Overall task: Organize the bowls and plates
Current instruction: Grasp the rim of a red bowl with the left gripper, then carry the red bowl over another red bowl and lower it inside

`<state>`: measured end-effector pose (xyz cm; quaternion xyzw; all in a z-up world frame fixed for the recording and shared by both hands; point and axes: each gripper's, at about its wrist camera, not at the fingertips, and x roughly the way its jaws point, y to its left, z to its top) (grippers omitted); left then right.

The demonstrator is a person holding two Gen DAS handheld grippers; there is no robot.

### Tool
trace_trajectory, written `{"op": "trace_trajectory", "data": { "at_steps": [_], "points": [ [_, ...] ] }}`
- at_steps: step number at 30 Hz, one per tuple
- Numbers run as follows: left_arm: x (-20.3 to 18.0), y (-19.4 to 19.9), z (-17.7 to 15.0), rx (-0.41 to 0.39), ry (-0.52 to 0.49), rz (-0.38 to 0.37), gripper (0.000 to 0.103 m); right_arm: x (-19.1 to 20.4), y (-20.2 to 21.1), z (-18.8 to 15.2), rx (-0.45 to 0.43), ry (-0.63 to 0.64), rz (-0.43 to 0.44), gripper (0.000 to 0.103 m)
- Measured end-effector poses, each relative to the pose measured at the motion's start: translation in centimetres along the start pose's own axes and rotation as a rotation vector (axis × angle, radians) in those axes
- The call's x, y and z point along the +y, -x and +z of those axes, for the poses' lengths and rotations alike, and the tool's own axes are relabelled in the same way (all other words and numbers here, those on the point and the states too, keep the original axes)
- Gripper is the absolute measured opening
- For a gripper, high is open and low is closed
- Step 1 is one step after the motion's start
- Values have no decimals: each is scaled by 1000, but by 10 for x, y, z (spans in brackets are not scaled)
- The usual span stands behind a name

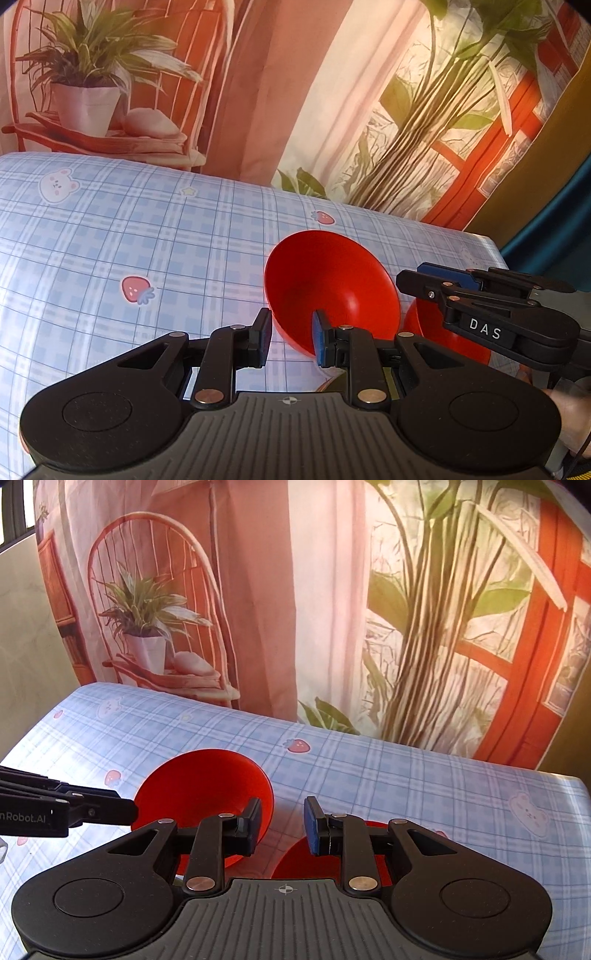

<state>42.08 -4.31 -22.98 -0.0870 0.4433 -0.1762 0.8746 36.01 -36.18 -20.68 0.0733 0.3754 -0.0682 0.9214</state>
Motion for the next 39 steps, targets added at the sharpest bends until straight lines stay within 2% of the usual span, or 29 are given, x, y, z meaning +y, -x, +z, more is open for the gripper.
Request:
{"op": "trace_trajectory", "data": {
  "at_steps": [3,6,10,12,17,28,39],
  "points": [
    [4,-7,-1,5,6,-11,24,1,-13,0,23,0,16,23],
    [5,-11,-1,4,-2,8,24,6,-22,-1,40,17,28,23],
    [8,-14,-2,3,7,-12,22,10,-31,-2,63,26,34,23],
    [7,-14,-2,-1,3,-19,18,11,-32,-3,64,21,41,18],
    [1,-9,-1,-15,-26,4,18,11,-23,-6,30,15,35,10],
    [-20,38,3,-74,-69,24,18,19,21,3,-42,6,49,8],
    [-54,80,-14,-100,-127,14,18,15,87,-13,-103,-7,39,9]
  ]
}}
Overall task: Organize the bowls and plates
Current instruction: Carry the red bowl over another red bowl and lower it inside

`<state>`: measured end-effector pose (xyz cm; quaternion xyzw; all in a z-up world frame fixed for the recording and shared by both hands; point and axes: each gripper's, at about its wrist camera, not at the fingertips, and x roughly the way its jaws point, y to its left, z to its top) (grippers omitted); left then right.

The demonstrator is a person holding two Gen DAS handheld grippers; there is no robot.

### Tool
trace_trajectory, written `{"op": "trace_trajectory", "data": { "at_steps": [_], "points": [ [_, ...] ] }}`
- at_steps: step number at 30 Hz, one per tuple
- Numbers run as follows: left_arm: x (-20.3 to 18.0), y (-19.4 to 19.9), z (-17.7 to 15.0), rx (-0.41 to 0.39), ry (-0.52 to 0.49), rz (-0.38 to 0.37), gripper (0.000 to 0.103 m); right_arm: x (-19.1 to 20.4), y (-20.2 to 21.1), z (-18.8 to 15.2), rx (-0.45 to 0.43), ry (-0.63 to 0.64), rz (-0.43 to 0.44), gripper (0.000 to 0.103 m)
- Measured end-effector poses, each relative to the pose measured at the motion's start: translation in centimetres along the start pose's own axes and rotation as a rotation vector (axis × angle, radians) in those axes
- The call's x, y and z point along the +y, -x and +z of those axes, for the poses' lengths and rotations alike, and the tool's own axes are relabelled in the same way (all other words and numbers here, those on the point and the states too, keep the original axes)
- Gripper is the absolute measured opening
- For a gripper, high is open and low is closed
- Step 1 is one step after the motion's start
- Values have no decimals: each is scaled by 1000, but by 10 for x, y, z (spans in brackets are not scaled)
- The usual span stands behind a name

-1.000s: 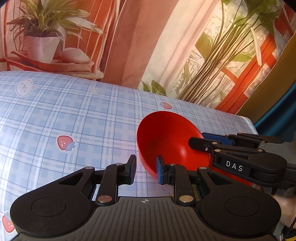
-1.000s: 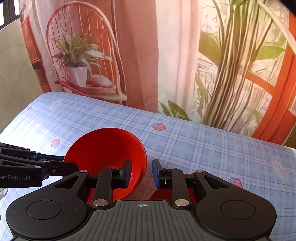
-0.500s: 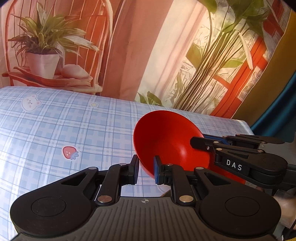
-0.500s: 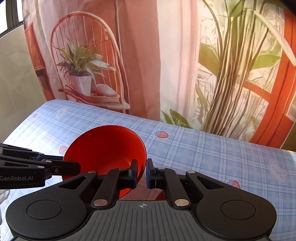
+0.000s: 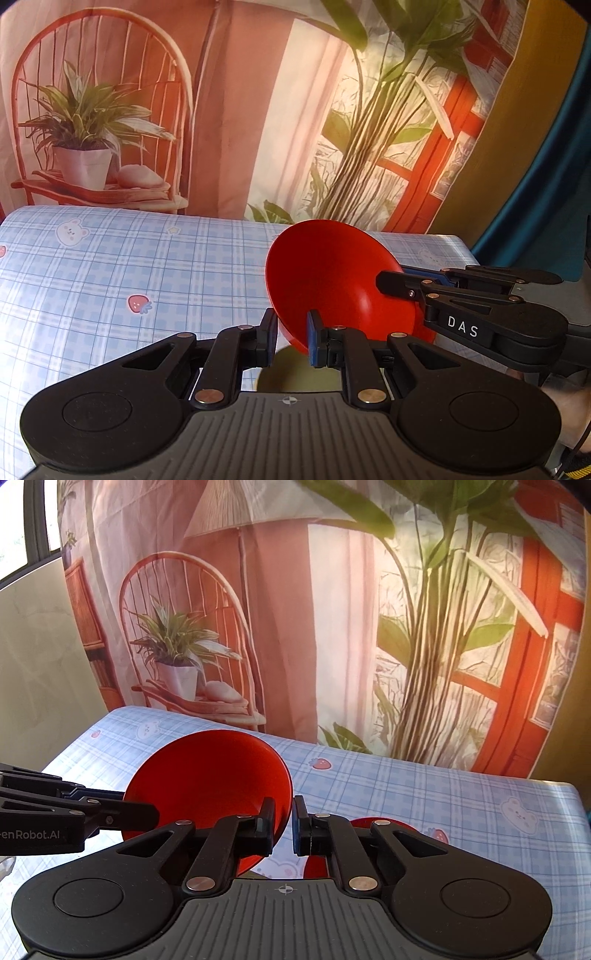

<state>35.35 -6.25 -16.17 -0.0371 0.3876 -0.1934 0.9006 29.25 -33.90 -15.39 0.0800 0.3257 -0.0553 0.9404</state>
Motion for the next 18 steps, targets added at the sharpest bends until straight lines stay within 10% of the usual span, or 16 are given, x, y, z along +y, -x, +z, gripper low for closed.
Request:
{"op": "trace_trajectory", "data": {
  "at_steps": [18],
  "points": [
    [-71,7,-45,65,-63,-69,18,-48,75,-55,5,-48,-44,9]
  ]
}}
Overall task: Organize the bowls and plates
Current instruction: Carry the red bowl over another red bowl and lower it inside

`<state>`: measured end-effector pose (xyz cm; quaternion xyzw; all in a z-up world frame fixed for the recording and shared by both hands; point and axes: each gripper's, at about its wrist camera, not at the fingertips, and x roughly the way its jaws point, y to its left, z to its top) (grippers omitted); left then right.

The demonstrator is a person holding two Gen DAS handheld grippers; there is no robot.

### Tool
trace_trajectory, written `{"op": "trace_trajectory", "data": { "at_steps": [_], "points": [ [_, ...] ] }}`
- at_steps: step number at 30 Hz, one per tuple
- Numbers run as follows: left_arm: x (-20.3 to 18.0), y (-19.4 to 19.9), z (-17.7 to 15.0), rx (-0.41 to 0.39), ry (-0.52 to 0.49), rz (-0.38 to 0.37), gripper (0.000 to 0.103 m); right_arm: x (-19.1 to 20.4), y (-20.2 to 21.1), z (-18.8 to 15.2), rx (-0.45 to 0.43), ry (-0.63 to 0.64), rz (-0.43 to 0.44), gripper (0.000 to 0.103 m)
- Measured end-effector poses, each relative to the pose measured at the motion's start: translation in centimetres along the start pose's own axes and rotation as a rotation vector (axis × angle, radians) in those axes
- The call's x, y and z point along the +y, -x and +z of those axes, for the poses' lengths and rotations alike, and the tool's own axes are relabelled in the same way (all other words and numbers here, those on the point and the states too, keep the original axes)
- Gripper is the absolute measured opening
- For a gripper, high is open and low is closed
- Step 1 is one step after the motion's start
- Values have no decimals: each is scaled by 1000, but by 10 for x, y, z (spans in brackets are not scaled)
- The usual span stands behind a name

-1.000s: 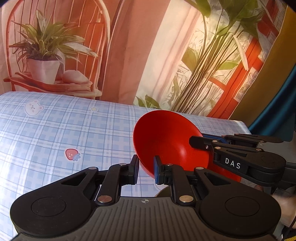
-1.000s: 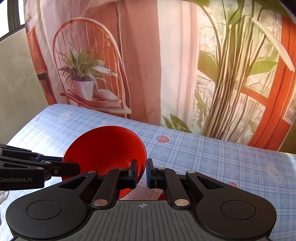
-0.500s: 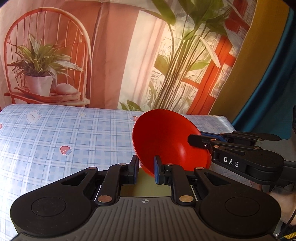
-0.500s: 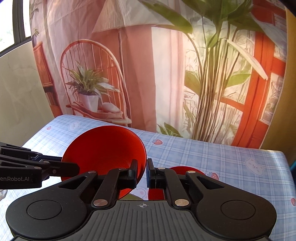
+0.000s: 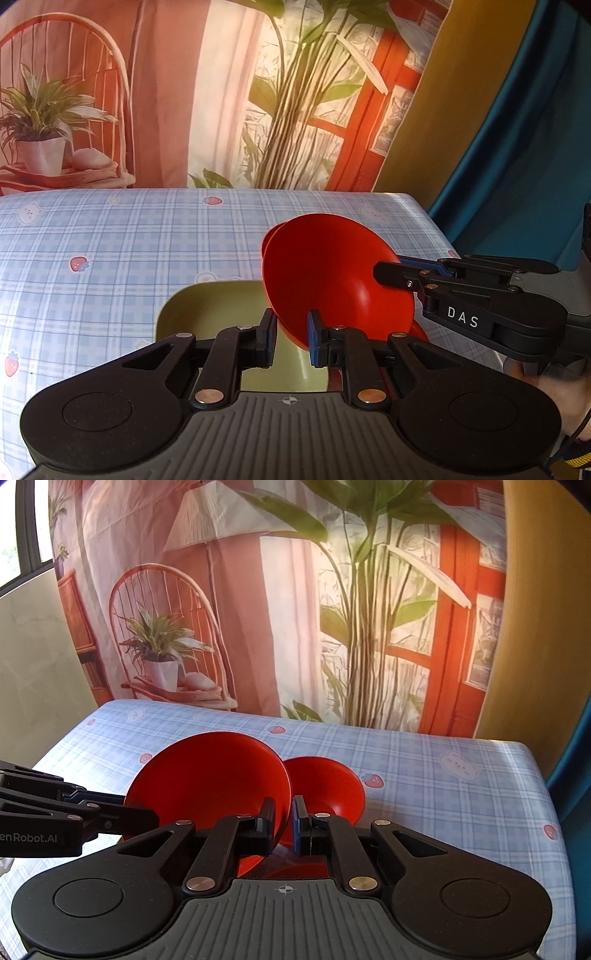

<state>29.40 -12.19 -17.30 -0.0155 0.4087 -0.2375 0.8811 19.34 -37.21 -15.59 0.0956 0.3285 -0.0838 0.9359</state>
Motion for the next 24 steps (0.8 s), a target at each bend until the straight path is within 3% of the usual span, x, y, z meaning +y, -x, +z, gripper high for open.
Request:
{"op": "trace_trajectory", "data": {
  "at_steps": [24],
  "points": [
    [-43,-30,-25,98,-62,-55,19,-47,18,-48,61,-56,-55,9]
  ]
}}
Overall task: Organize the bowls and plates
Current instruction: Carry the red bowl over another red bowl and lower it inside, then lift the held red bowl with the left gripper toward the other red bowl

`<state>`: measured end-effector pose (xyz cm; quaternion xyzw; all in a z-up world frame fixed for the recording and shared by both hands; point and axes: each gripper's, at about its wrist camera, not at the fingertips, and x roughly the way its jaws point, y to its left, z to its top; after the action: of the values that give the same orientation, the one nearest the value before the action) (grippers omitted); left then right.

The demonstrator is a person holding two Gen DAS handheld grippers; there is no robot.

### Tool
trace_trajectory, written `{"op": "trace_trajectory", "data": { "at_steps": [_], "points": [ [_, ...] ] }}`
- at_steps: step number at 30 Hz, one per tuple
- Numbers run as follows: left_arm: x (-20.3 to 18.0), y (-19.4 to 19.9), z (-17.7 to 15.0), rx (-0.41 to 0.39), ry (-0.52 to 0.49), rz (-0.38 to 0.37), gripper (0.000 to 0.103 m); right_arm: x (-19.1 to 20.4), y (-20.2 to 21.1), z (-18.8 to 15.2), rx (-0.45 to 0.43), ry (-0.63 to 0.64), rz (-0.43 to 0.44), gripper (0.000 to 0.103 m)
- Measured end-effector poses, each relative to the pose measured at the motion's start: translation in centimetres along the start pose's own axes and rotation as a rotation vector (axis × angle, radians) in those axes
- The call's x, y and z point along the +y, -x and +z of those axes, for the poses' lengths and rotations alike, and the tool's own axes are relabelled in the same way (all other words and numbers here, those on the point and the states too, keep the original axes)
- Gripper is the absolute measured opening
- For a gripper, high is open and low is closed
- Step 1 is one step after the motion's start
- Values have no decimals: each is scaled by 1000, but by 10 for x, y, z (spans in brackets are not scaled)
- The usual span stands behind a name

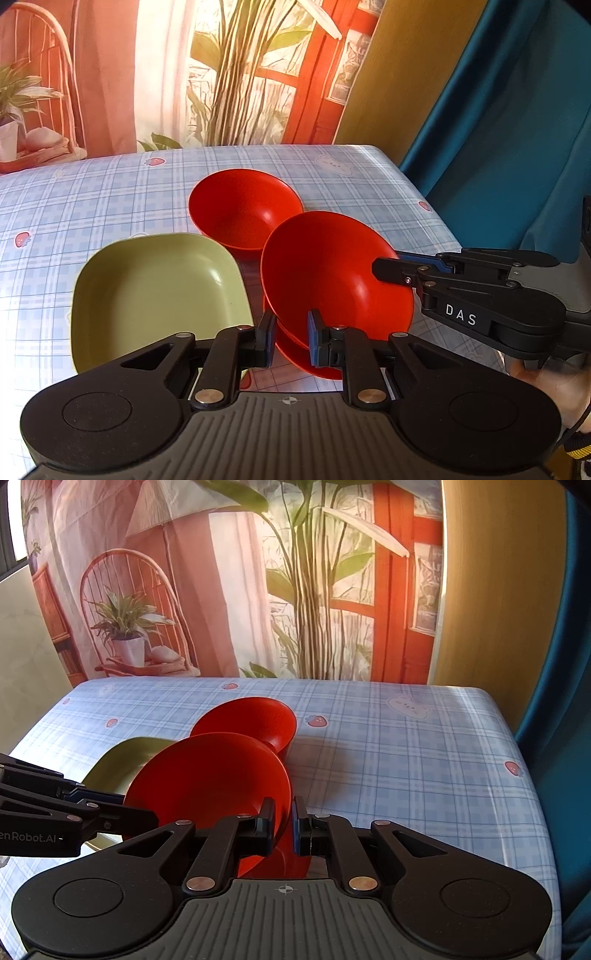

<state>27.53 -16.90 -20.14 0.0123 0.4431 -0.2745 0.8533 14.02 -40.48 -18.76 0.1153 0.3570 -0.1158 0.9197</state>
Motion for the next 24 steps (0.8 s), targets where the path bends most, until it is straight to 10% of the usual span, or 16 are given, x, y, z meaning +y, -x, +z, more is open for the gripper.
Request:
{"op": "trace_trajectory", "data": {
  "at_steps": [24],
  "points": [
    [-11,-24,-5,60,-64,3,27,-10,-13,-17,41,8,-21,11]
  ]
}}
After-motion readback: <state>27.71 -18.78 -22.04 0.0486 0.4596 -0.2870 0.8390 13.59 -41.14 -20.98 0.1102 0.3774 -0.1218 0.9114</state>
